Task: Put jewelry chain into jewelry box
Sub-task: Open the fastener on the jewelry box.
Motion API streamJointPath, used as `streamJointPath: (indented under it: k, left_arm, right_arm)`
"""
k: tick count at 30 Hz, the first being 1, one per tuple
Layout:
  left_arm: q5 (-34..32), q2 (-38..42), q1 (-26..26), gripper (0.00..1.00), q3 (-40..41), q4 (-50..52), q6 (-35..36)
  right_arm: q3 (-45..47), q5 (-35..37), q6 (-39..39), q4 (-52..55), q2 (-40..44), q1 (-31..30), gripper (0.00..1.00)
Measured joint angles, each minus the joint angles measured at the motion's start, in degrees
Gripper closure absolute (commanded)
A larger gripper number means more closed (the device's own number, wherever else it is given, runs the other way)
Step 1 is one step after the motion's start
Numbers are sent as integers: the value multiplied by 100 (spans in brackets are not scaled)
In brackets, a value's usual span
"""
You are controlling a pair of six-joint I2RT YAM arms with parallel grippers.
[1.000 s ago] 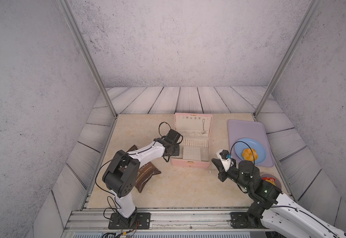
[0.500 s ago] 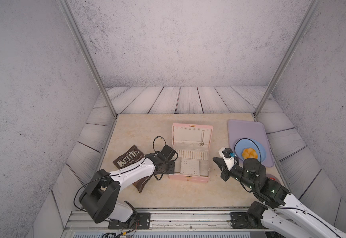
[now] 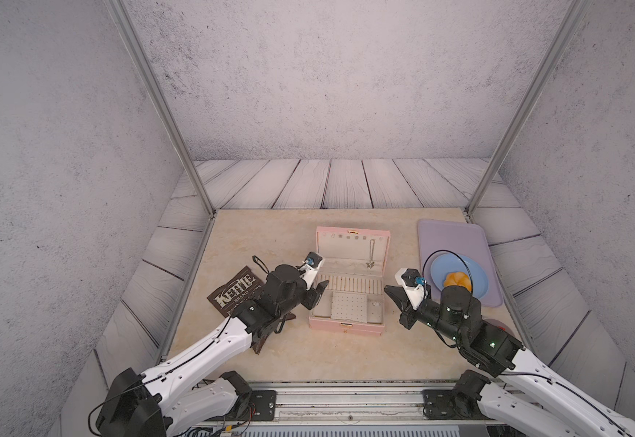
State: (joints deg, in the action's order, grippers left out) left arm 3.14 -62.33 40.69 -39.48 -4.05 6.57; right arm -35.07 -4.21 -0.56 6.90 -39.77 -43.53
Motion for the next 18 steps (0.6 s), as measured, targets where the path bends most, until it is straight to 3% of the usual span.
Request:
streamJointPath:
  k: [4, 8, 18]
  left_arm:
    - [461, -769, 0, 44, -192, -715, 1143]
    - [708, -1473, 7, 46, -522, -1276, 1821]
    - [1003, -2837, 26, 48, -1587, -2103, 2319]
  right_arm:
    - [0, -15, 0, -160, -116, 0, 100]
    - [0, 15, 2, -260, -164, 0, 100]
    - [0, 195, 0, -409, -136, 0, 100]
